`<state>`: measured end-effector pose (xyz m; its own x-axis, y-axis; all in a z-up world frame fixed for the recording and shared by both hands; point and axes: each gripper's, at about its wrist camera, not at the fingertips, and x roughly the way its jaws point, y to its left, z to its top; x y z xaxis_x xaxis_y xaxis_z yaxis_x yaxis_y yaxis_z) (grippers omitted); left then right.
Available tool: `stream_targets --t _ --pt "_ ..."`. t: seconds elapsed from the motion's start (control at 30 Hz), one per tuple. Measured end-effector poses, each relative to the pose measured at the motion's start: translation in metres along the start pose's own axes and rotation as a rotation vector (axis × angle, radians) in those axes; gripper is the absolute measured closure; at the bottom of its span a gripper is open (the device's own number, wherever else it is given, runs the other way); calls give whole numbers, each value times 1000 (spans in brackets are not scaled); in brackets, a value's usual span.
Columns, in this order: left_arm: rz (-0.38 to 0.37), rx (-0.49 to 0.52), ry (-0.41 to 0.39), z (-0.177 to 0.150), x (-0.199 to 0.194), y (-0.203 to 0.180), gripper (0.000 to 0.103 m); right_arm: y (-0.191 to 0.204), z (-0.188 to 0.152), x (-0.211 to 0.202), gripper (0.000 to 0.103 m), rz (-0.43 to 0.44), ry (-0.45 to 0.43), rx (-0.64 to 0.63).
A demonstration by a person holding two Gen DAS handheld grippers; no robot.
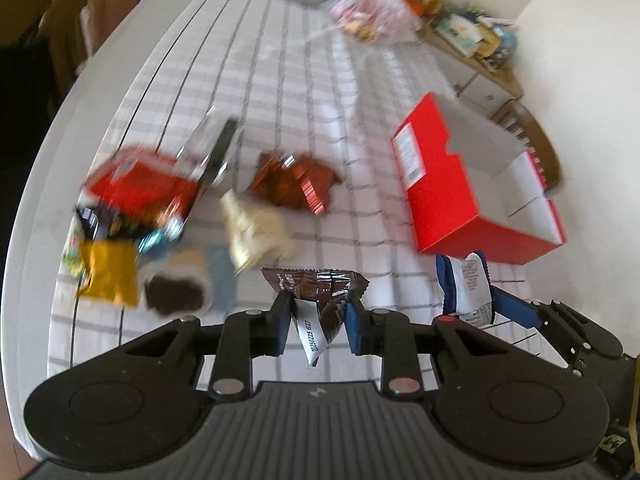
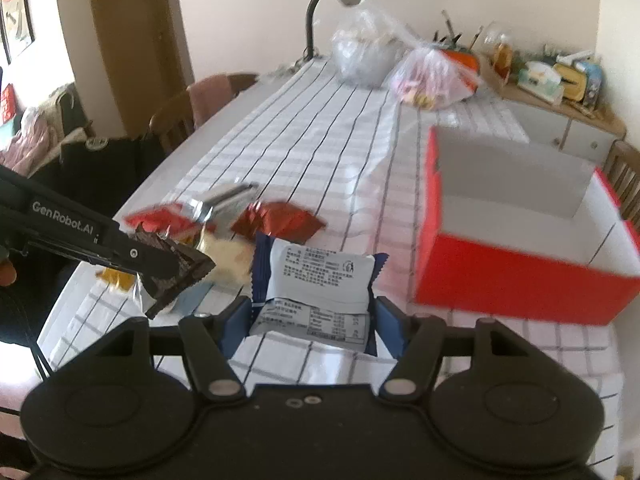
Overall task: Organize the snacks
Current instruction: 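Carry both snacks over the red box with both tools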
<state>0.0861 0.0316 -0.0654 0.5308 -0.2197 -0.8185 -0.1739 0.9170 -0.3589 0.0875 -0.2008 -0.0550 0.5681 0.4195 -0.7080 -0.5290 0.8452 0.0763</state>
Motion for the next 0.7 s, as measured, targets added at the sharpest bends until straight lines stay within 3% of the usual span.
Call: stream_targets --t 0.33,0.7 --pt "-25 156 -79 38 -2 -77 76 -51 32 -25 38 -70 -78 17" --pt "-22 273 -92 72 35 -160 76 -132 46 -22 38 -157 -78 61"
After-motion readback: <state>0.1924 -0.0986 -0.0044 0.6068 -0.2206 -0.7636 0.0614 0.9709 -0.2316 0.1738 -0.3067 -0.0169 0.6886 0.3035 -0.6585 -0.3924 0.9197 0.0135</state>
